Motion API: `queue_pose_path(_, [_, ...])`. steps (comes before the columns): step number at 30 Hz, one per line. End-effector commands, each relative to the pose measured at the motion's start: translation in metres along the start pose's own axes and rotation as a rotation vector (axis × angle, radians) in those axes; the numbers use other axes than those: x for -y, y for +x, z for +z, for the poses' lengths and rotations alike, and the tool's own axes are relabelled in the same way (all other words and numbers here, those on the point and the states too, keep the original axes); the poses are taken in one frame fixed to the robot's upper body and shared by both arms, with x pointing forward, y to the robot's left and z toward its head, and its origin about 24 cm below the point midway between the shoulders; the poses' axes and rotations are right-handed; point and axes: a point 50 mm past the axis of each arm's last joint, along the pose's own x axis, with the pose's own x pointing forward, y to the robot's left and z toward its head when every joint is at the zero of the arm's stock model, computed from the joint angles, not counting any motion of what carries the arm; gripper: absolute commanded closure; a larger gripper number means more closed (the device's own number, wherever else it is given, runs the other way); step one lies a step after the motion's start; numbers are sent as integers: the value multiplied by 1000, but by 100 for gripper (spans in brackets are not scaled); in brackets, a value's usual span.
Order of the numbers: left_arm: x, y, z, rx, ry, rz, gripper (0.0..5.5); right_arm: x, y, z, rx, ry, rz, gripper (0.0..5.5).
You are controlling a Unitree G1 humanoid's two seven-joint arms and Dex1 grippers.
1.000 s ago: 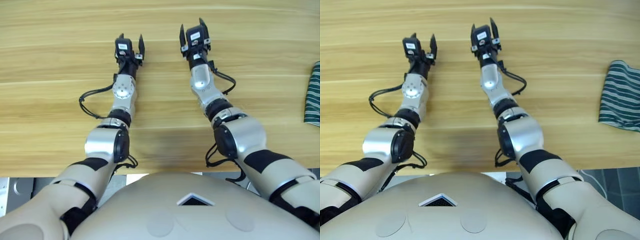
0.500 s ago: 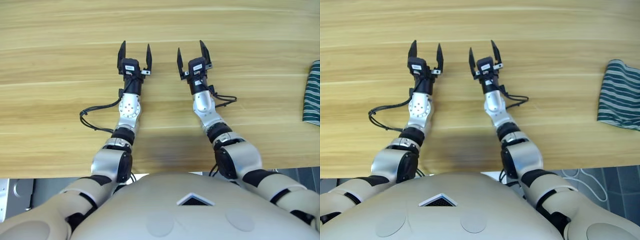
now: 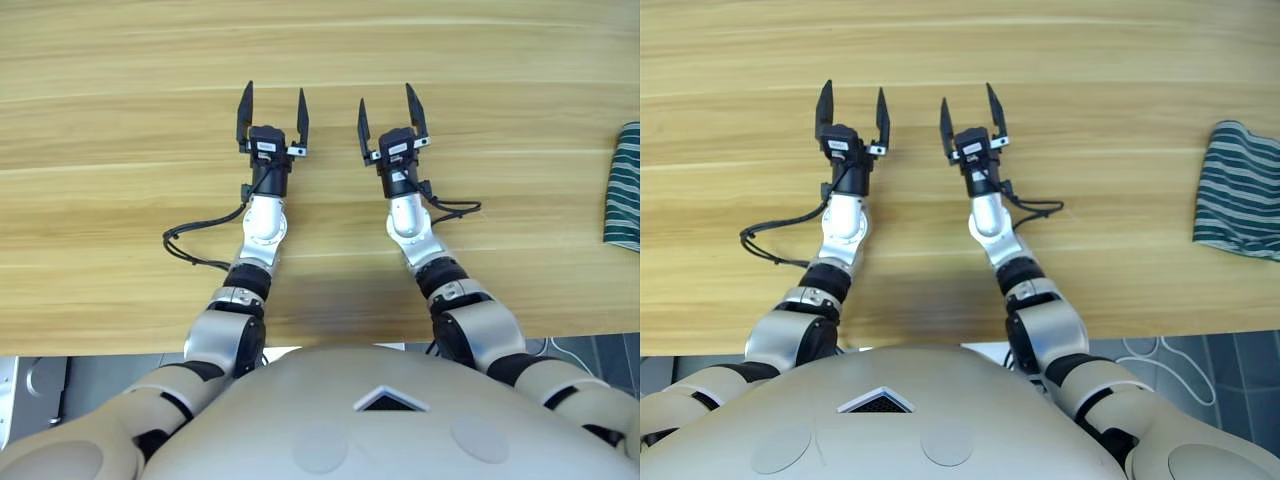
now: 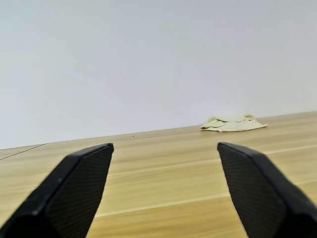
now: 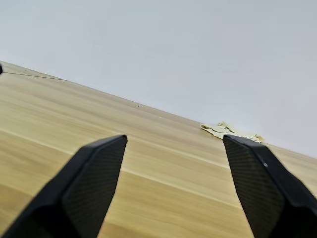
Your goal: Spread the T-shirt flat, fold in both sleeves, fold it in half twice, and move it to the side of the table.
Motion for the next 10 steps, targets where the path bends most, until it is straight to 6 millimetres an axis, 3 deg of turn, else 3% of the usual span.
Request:
queue_pose_path(1, [-2, -19, -15, -89, -4, 18, 157, 10, -12, -13, -56, -33, -26, 160])
queue_pose_path(3, [-1, -18, -13, -81, -10, 21, 157, 11, -13, -13, -55, -29, -38, 137])
queue_pose_path(10, [-1, -16, -11, -69, -17, 23, 157, 14, -11, -13, -53, -33, -50, 137])
